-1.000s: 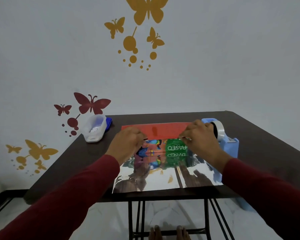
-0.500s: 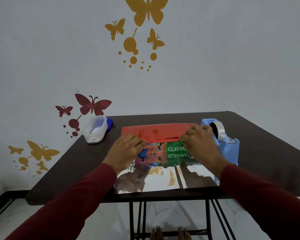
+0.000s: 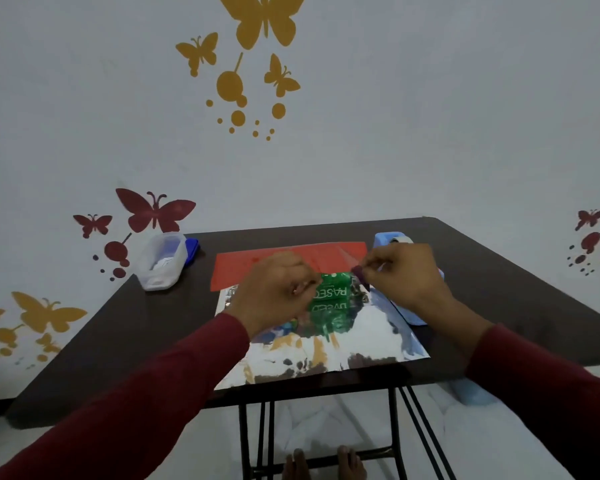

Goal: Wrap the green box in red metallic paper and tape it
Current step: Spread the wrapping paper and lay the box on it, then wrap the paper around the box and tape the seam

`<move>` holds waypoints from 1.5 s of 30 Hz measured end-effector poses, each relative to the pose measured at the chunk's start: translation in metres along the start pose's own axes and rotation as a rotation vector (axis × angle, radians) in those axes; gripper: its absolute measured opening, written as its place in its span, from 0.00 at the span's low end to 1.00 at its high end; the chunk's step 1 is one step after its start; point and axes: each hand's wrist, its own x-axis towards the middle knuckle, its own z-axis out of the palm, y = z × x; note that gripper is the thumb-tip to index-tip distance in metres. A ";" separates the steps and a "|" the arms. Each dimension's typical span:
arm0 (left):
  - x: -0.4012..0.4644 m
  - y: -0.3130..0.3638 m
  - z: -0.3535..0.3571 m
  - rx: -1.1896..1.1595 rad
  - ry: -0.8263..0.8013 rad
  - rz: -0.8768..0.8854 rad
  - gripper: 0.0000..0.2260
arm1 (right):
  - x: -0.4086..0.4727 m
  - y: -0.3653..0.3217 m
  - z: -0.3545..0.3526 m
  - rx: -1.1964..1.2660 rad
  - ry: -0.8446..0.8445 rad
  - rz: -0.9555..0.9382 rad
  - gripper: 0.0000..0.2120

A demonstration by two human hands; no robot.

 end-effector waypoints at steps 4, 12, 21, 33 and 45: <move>0.041 0.022 0.025 -0.140 -0.014 -0.100 0.04 | 0.003 0.009 -0.036 0.059 0.146 0.128 0.06; 0.110 0.045 0.077 -0.179 -0.553 -0.192 0.52 | 0.018 0.065 -0.057 0.279 -0.244 0.805 0.13; 0.123 0.035 0.108 -0.238 -0.674 -0.210 0.60 | 0.031 0.058 -0.056 0.674 -0.388 1.059 0.03; 0.117 0.030 0.117 -0.194 -0.667 -0.130 0.60 | 0.012 0.054 -0.050 0.961 -0.109 0.966 0.05; 0.110 0.037 0.107 0.068 -0.648 0.067 0.53 | -0.031 0.064 -0.029 0.983 0.116 0.936 0.15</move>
